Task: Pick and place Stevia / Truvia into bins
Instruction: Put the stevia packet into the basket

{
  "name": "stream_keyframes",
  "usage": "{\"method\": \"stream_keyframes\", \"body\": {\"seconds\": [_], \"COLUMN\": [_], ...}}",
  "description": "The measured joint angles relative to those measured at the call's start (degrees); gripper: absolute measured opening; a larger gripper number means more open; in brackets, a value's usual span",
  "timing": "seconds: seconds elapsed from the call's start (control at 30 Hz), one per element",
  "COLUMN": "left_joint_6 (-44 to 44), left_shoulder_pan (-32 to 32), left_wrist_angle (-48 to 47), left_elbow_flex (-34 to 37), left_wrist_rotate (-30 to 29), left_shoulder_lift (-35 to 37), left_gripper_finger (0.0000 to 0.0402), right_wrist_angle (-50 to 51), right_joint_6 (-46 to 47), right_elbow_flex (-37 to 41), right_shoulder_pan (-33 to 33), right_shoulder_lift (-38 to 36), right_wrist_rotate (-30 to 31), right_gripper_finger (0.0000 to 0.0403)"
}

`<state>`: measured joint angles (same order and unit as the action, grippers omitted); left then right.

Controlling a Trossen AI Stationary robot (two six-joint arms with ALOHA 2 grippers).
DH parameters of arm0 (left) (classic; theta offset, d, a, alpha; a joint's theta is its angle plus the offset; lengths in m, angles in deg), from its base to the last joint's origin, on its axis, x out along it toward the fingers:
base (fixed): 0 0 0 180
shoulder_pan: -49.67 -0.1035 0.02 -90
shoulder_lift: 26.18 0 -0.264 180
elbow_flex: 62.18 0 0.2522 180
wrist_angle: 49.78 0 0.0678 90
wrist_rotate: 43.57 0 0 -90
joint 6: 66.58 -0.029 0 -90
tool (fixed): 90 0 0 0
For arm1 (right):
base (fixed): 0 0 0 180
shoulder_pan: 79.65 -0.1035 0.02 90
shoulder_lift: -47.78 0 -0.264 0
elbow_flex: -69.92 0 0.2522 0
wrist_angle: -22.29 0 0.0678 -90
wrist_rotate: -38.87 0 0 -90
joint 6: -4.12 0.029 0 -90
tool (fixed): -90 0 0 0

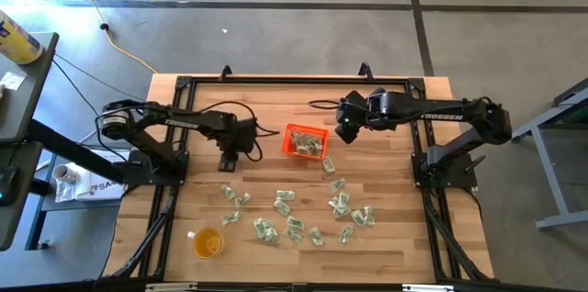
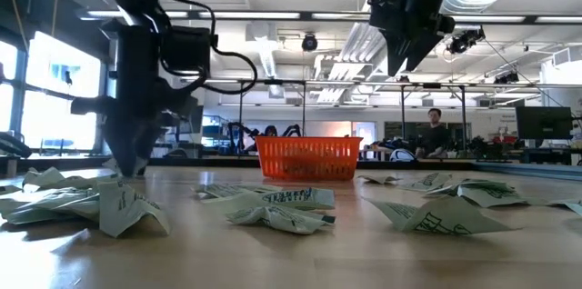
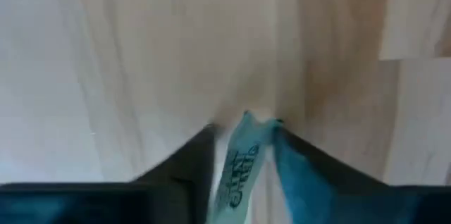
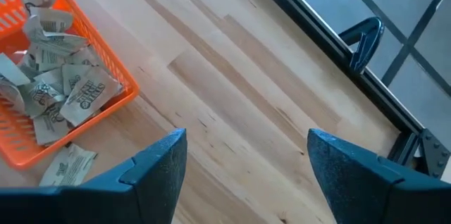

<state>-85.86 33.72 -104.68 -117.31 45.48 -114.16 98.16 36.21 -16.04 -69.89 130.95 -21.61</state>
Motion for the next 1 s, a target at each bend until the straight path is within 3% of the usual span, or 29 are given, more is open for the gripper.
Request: {"method": "stream_keyframes", "body": {"seconds": [0.17,0.27,0.4,0.53,0.67,0.73,0.8,1.0], "left_joint_6": [-0.01,0.0,-1.65,-3.21,0.39,3.74,6.01,11.38], "left_shoulder_pan": [-1.38,-1.42,-1.29,-1.69,-2.16,-1.99,-0.8,0.7], "left_wrist_angle": [-5.44,-4.49,-2.35,4.42,12.63,16.74,18.38,11.79], "left_elbow_flex": [-3.63,-10.14,-21.03,-30.88,-36.27,-37.76,-38.43,-38.36], "left_wrist_rotate": [-4.59,-6.39,-4.52,2.63,18.05,22.99,22.95,10.05], "left_shoulder_lift": [-0.56,-0.55,-0.62,-2.07,-7.3,-10.66,-14.28,-21.23], "left_gripper_finger": [0.0032,0.0033,0.0048,0.0031,0.0031,0.0039,0.0063,0.0162], "right_wrist_angle": [-0.02,0.0,0.81,6.49,14.68,16.62,16.96,16.97], "right_joint_6": [-0.04,0.0,0.45,1.63,6.23,8.36,10.09,12.87], "right_elbow_flex": [0.0,0.0,0.0,-0.02,-0.02,-0.02,-0.02,-0.02], "right_shoulder_pan": [0.0,0.0,0.0,-0.43,-2.41,-3.61,-4.76,-8.28], "right_shoulder_lift": [0.0,0.0,0.0,0.0,0.0,0.0,-0.02,-0.04], "right_wrist_rotate": [0.88,1.87,1.9,0.55,2.2,3.12,3.12,0.99], "right_gripper_finger": [0.0282,0.0282,0.0282,0.0281,0.0281,0.0281,0.0281,0.0281]}}
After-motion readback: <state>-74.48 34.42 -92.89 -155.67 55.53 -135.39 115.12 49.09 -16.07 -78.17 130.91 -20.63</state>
